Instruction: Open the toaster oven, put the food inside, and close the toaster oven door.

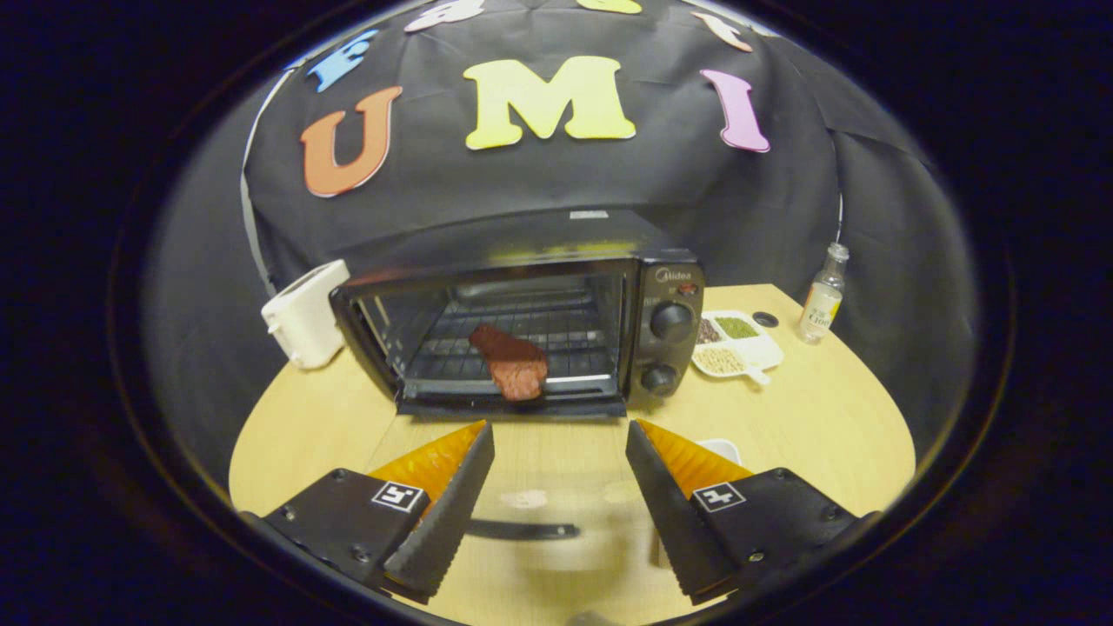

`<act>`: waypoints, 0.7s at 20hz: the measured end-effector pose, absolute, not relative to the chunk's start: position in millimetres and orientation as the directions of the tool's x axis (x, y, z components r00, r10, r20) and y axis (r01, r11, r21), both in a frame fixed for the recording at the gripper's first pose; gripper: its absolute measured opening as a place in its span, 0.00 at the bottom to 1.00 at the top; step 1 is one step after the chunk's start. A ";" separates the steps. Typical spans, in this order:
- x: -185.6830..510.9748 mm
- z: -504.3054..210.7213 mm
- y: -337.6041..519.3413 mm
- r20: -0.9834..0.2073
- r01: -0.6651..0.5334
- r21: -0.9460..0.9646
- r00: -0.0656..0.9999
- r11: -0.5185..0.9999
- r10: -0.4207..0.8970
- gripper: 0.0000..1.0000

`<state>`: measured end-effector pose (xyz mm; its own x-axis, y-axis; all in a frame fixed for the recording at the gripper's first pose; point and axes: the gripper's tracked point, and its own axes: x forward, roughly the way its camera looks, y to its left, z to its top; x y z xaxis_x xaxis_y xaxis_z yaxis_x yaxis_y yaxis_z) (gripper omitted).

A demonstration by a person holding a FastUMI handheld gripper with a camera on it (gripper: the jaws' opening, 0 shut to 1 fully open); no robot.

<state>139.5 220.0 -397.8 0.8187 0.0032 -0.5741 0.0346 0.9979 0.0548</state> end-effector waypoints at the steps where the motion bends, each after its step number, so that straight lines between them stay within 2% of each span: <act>1: 126.2 -403.3 221.6 -0.591 0.032 0.057 0.807 0.998 0.008 0.97; 7: 69.1 -447.8 236.6 -0.669 -0.024 0.017 0.743 1.000 0.029 0.97; 14: 70.7 -492.7 256.7 -0.725 -0.045 0.028 0.687 0.999 0.051 0.97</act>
